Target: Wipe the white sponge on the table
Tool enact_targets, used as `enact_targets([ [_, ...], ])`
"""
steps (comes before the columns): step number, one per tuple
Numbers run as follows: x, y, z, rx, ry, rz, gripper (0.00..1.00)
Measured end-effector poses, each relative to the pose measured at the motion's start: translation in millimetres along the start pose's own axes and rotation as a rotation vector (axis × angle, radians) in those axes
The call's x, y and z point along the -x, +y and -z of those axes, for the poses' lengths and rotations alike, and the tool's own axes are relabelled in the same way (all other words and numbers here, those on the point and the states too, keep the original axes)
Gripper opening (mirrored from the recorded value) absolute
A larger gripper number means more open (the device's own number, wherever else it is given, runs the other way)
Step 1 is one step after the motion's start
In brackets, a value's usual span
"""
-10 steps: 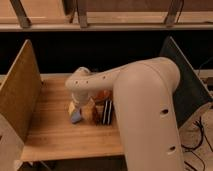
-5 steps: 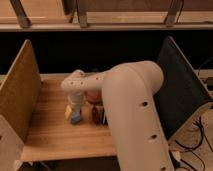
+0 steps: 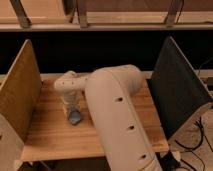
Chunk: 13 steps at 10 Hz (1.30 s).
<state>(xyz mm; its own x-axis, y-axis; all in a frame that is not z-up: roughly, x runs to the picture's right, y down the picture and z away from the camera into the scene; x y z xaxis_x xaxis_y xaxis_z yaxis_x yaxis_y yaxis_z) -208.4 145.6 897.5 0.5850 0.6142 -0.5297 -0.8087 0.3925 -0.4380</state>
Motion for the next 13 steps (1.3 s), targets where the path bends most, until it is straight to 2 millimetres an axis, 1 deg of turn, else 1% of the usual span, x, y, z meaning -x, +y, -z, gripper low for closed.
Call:
enact_targets([
  [2, 5, -3, 3, -0.026, -0.005, 0.013, 0.13],
  [3, 6, -8, 3, -0.037, 0.000, 0.006, 0.04],
  [4, 5, -16, 1, -0.048, 0.012, -0.006, 0.00],
  [6, 9, -32, -2, -0.083, 0.038, -0.024, 0.00],
  [8, 23, -46, -1, -0.125, 0.034, -0.018, 0.00],
  [9, 34, -53, 1, -0.153, 0.024, -0.012, 0.00],
  [11, 52, -54, 5, -0.186, 0.009, 0.018, 0.00],
  [13, 66, -41, 0, -0.186, 0.004, 0.058, 0.00],
])
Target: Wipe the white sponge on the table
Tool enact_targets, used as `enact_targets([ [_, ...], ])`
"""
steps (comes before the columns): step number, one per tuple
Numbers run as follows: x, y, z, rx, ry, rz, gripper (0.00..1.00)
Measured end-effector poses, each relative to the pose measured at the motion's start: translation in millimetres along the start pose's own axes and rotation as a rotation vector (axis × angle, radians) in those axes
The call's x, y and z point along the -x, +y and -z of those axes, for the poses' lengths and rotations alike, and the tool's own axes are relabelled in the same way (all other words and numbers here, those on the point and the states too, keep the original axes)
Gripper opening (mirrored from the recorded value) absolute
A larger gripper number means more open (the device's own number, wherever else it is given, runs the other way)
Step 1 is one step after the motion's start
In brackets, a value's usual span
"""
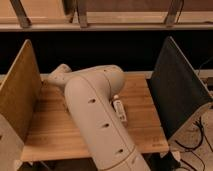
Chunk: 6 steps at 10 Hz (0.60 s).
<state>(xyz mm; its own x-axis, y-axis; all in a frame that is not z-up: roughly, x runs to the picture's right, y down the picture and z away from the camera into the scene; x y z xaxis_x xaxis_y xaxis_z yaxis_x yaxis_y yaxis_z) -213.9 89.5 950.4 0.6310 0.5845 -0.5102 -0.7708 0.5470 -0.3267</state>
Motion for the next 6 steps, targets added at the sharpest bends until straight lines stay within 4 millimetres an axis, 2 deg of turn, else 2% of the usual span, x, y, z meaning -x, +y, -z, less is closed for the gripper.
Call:
enact_targets([
  [1, 2, 5, -1, 0.009, -0.004, 0.008, 0.00],
  [3, 2, 32, -1, 0.059, -0.015, 0.029, 0.00],
  [5, -17, 47, 2, 0.081, 0.002, 0.046, 0.00],
  [6, -33, 57, 5, 0.089, 0.019, 0.061, 0.00],
])
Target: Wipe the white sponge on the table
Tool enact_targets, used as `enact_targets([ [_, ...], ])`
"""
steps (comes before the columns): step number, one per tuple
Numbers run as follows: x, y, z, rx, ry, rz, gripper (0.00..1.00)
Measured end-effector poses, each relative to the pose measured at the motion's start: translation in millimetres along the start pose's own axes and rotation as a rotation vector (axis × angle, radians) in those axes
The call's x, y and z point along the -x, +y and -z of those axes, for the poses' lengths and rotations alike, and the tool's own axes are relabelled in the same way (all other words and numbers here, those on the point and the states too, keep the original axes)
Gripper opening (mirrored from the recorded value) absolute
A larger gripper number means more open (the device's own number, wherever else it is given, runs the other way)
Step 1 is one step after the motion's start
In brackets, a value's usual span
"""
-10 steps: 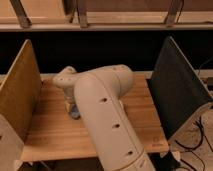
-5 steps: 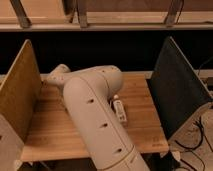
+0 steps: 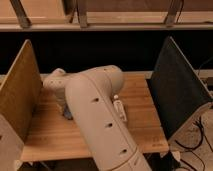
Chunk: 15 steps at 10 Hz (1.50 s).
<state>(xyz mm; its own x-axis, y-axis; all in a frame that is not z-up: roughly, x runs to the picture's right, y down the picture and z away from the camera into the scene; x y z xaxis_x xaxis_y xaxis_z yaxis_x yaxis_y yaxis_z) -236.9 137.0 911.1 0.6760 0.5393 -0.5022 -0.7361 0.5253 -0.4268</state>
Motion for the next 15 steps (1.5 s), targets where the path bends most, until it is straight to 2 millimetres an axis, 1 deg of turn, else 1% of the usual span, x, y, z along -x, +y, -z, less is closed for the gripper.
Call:
enact_targets([
  [2, -26, 7, 0, 0.010, 0.030, 0.005, 0.00],
  [3, -39, 4, 0, 0.007, 0.048, -0.003, 0.00],
  [4, -52, -5, -1, -0.004, 0.068, -0.024, 0.00],
  [5, -62, -20, -1, -0.028, 0.085, -0.048, 0.00],
  [6, -66, -33, 0, -0.052, 0.096, -0.066, 0.00],
  [7, -67, -55, 1, -0.093, 0.105, -0.092, 0.00],
  [9, -55, -78, 5, -0.148, 0.096, -0.108, 0.00],
  [10, -38, -83, 8, -0.169, 0.071, -0.100, 0.00],
  [11, -22, -81, 10, -0.179, 0.043, -0.080, 0.00],
  [13, 5, -67, 11, -0.171, -0.012, -0.038, 0.00],
  [14, 16, -54, 12, -0.156, -0.039, -0.013, 0.00],
  [15, 19, -42, 12, -0.137, -0.052, 0.003, 0.00],
])
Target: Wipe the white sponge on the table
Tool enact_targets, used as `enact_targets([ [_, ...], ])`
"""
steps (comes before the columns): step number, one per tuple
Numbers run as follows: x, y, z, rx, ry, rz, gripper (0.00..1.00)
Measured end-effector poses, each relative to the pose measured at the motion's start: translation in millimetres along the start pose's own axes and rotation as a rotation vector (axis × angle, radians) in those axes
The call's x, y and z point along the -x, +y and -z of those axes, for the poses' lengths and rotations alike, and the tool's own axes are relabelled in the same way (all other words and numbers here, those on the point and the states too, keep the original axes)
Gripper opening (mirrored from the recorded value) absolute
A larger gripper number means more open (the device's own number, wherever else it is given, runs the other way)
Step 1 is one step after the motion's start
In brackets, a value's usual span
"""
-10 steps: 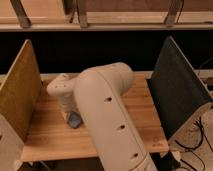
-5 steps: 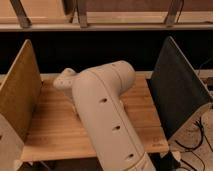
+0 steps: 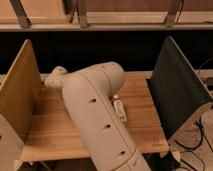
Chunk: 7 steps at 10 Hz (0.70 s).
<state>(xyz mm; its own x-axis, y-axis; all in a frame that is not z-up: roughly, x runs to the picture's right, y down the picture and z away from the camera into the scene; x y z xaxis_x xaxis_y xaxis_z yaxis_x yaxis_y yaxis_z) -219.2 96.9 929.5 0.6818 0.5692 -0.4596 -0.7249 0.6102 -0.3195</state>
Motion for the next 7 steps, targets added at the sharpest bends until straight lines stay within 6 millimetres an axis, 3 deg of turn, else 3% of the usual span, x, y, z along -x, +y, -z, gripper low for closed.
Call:
enact_targets([
  [4, -26, 35, 15, 0.083, -0.001, 0.025, 0.00],
  [7, -66, 41, 15, 0.109, 0.054, 0.032, 0.00],
])
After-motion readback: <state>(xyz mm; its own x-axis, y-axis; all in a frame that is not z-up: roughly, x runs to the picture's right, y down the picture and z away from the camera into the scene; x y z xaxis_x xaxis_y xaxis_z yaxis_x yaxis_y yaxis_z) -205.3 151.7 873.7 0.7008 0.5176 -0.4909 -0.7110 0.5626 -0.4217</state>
